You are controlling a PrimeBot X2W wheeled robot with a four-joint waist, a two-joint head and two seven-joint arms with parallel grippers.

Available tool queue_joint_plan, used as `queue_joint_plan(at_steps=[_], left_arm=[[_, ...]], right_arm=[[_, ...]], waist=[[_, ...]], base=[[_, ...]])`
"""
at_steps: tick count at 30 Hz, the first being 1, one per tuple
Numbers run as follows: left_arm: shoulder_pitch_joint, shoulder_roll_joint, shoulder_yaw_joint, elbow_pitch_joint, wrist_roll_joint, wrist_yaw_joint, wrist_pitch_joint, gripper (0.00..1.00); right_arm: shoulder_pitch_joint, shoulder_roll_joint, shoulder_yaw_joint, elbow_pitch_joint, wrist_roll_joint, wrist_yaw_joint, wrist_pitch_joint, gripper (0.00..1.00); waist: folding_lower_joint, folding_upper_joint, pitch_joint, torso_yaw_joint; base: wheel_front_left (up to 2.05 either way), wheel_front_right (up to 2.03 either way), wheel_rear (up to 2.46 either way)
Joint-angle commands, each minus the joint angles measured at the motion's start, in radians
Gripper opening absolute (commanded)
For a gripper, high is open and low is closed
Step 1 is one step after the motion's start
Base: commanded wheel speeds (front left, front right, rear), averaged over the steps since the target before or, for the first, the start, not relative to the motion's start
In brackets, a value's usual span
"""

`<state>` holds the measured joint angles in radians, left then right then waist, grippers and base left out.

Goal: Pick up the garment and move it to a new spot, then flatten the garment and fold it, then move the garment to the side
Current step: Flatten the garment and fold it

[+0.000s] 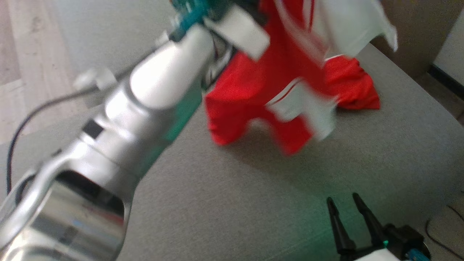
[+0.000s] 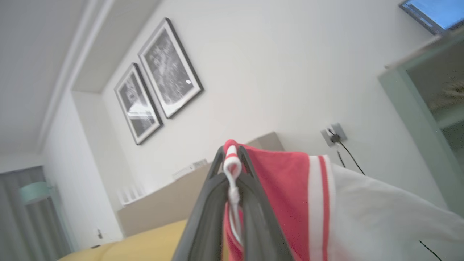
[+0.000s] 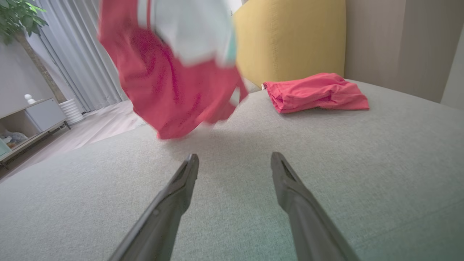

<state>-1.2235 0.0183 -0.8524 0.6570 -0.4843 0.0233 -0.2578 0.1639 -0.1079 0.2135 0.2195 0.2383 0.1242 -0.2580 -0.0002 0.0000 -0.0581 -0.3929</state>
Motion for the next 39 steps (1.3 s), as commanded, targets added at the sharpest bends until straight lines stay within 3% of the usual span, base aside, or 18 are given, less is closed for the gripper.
queue_joint_plan(at_steps=[1,6,13,14,15,16,21,25,32,39], left_arm=[[-0.060,0.034,0.069,-0.020,-0.006,0.013,-0.004,0.00],[0.039,0.084,0.139,-0.015,-0.014,0.021,-0.004,0.00],[0.431,0.208,0.179,0.024,-0.063,0.013,-0.004,0.03],[0.477,0.220,0.193,0.024,-0.067,0.007,-0.004,0.21],[0.520,0.232,0.211,0.032,-0.071,0.005,-0.004,0.66],[0.554,0.244,0.232,0.038,-0.068,0.011,-0.004,1.00],[0.678,0.276,0.338,0.011,-0.006,0.064,-0.004,1.00],[0.767,0.269,0.413,-0.085,0.069,0.117,-0.004,1.00],[0.887,0.195,0.369,-0.213,0.192,0.088,-0.004,1.00],[0.902,0.123,0.257,-0.109,0.282,0.057,-0.004,1.00]], right_arm=[[-0.027,-0.011,0.008,-0.032,0.004,0.007,-0.004,1.00],[-0.014,-0.010,-0.023,-0.051,-0.002,0.007,-0.004,1.00],[-0.006,-0.015,-0.040,-0.064,-0.010,0.007,-0.004,1.00],[-0.007,-0.018,-0.039,-0.065,-0.010,0.007,-0.004,1.00],[-0.009,-0.021,-0.037,-0.064,-0.011,0.007,-0.004,1.00],[-0.011,-0.025,-0.033,-0.063,-0.011,0.007,-0.004,1.00],[-0.019,-0.037,-0.024,-0.063,-0.008,0.007,-0.004,1.00],[-0.016,-0.043,-0.029,-0.065,-0.007,0.007,-0.004,1.00],[-0.018,-0.037,-0.032,-0.067,-0.009,0.007,-0.004,1.00],[-0.042,-0.029,-0.014,-0.064,-0.009,0.007,-0.004,1.00]], waist=[[0.0002,0.0000,-0.012,0.035],[0.0002,0.0000,-0.008,0.129],[0.0002,0.0000,0.043,0.252],[0.0002,0.0000,0.052,0.263],[0.0002,0.0000,0.059,0.273],[0.0002,0.0000,0.065,0.280],[0.0002,0.0000,0.078,0.297],[0.0002,0.0000,0.082,0.308],[0.0002,0.0000,0.103,0.314],[0.0002,0.0000,0.134,0.301]], base=[[0.00,0.00,0.00],[0.00,0.00,0.00],[0.00,0.00,0.00],[0.00,0.00,0.00],[0.00,0.00,0.00],[0.00,0.00,0.00],[0.00,0.00,0.00],[0.00,0.00,0.00],[0.00,0.00,0.00],[0.00,0.00,0.00]])
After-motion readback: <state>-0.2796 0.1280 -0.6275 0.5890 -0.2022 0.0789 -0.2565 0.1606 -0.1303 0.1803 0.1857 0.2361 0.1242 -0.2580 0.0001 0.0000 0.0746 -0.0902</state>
